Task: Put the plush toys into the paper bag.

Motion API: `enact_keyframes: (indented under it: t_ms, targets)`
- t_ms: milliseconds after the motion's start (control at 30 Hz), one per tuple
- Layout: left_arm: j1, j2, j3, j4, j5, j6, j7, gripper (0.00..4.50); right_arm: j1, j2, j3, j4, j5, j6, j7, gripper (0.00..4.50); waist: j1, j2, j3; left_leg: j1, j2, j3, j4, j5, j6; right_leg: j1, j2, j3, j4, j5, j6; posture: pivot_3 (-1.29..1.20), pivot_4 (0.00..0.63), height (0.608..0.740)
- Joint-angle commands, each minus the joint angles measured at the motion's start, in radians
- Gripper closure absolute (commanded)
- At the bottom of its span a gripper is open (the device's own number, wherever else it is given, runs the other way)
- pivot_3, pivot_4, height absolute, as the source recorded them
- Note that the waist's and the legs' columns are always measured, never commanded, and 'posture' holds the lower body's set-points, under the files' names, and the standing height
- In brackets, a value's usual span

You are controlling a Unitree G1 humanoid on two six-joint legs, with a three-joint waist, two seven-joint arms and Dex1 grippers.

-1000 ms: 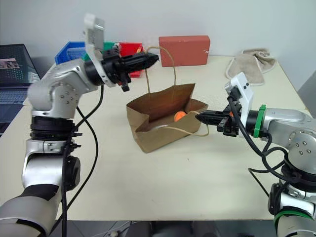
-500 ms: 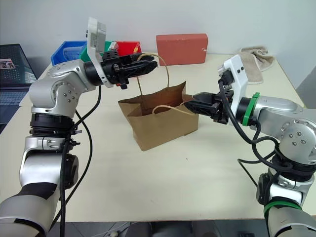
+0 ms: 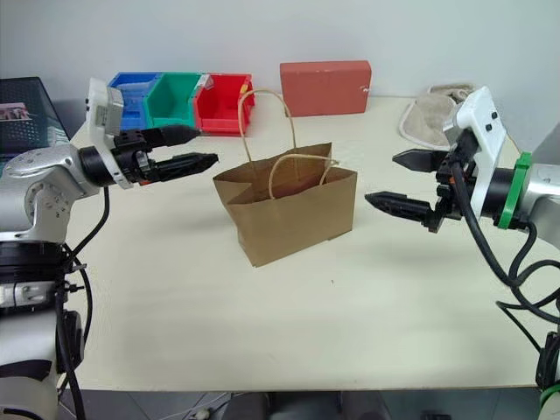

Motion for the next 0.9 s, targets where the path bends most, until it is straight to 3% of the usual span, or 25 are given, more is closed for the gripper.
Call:
enact_keyframes:
  t_ms: [33, 433, 900]
  targets:
    - [0.043, 0.011, 0.001, -0.083, -0.035, 0.018, -0.050, 0.09, 0.032, -0.012, 0.005, -0.041, 0.006, -0.081, 0.034, 0.00, 0.001, 0.000, 0.000, 0.000, 0.000, 0.000, 0.000, 0.000, 0.000, 0.000, 0.000, 0.000, 0.001, 0.000, 0.000, 0.00, 0.150, 0.740]
    - [0.125, 0.000, -0.074, -0.114, 0.024, -0.074, -0.128, 0.09, 0.080, -0.020, 0.042, -0.110, 0.106, -0.098, 0.039, 0.00, 0.006, 0.000, 0.000, 0.000, 0.000, 0.000, 0.000, 0.000, 0.000, 0.000, 0.000, 0.000, 0.000, 0.000, 0.000, 0.00, 0.150, 0.740]
    - [0.146, -0.086, -0.082, -0.204, 0.007, -0.043, -0.043, 0.09, 0.090, -0.022, 0.081, -0.140, 0.133, -0.126, 0.018, 0.00, 0.006, 0.000, 0.000, 0.000, 0.000, 0.000, 0.001, 0.000, 0.000, 0.000, 0.000, 0.000, 0.000, 0.000, 0.000, 0.00, 0.150, 0.740]
